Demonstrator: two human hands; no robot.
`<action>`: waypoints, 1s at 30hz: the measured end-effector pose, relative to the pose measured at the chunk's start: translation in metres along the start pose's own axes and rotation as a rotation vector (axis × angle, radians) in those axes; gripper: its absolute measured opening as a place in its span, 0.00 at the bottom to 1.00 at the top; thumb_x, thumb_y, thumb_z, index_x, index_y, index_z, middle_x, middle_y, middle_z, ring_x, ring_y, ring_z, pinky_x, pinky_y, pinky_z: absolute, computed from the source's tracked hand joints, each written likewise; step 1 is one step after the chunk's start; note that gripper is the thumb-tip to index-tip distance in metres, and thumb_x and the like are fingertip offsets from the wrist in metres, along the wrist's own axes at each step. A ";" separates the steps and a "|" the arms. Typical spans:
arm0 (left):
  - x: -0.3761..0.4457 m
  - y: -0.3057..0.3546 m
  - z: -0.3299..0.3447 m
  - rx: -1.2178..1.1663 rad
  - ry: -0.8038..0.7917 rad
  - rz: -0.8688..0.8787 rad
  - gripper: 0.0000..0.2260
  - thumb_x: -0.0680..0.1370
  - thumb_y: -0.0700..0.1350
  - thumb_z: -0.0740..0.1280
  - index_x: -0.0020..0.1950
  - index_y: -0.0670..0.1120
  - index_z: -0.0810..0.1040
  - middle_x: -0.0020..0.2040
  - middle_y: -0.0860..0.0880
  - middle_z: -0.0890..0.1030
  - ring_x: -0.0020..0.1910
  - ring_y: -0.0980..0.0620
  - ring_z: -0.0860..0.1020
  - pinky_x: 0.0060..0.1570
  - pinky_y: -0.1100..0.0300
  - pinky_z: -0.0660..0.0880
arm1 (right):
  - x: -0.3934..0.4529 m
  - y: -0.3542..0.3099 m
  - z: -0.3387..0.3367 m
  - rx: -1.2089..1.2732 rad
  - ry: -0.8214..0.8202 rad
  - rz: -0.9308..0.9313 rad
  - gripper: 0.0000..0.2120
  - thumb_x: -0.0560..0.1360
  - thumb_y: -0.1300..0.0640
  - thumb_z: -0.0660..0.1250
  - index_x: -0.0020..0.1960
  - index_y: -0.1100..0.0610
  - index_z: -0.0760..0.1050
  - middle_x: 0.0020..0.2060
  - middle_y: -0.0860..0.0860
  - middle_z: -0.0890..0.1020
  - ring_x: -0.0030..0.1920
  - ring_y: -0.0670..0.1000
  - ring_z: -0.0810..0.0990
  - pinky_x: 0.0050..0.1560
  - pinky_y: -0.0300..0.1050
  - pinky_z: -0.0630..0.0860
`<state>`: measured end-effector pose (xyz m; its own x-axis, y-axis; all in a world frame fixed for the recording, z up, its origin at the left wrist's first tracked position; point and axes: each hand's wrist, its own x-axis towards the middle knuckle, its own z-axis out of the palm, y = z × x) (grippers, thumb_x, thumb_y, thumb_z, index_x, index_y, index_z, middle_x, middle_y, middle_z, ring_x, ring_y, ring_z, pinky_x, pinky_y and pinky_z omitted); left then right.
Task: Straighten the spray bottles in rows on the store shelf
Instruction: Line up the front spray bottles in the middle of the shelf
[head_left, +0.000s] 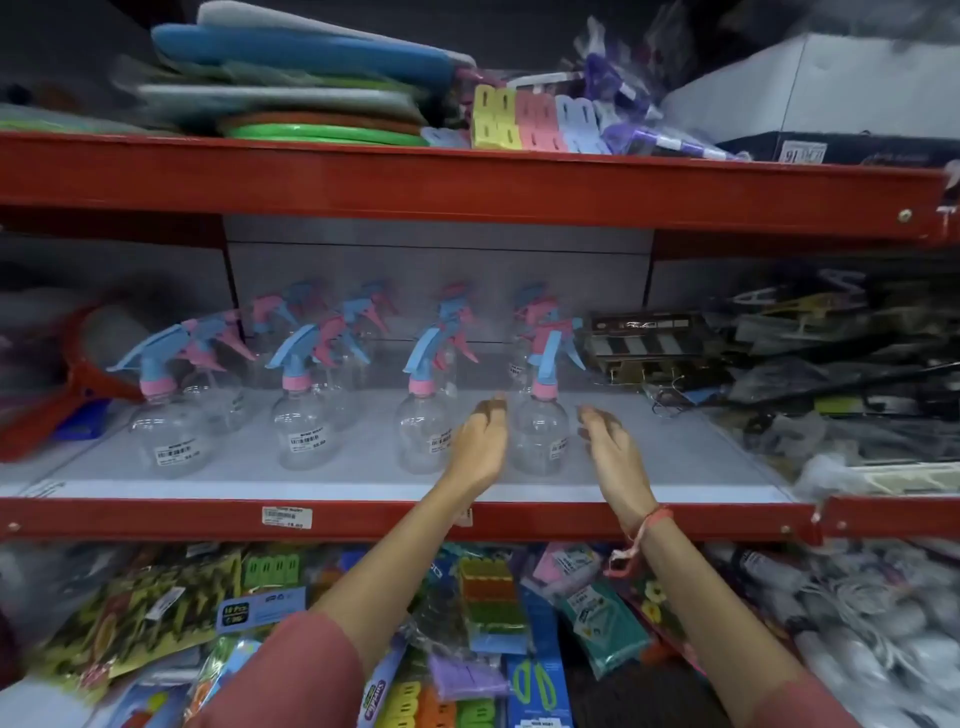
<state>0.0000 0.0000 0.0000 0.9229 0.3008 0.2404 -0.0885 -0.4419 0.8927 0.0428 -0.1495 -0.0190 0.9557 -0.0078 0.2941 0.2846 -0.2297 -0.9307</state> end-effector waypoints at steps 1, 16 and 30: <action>0.004 -0.002 0.001 -0.051 -0.029 -0.046 0.28 0.78 0.64 0.45 0.60 0.47 0.74 0.57 0.45 0.79 0.58 0.44 0.76 0.59 0.52 0.67 | 0.004 0.000 0.001 0.041 -0.038 0.040 0.15 0.79 0.45 0.55 0.55 0.51 0.75 0.59 0.53 0.78 0.62 0.56 0.76 0.67 0.55 0.69; -0.028 0.005 -0.015 -0.249 -0.266 -0.143 0.45 0.68 0.73 0.41 0.69 0.44 0.70 0.69 0.46 0.74 0.63 0.50 0.75 0.72 0.50 0.63 | -0.007 0.002 -0.020 0.264 -0.204 0.148 0.30 0.79 0.40 0.50 0.65 0.62 0.74 0.58 0.54 0.79 0.59 0.53 0.77 0.64 0.43 0.70; -0.057 0.001 -0.017 -0.229 -0.294 -0.091 0.41 0.71 0.71 0.41 0.70 0.45 0.69 0.70 0.45 0.73 0.67 0.50 0.73 0.71 0.53 0.63 | -0.047 0.003 -0.023 0.186 -0.046 0.007 0.26 0.77 0.37 0.51 0.59 0.53 0.77 0.58 0.53 0.80 0.56 0.50 0.79 0.59 0.43 0.73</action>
<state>-0.0593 -0.0029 -0.0064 0.9960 0.0600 0.0659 -0.0516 -0.2145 0.9754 -0.0030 -0.1726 -0.0309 0.9589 0.0370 0.2814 0.2829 -0.0460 -0.9580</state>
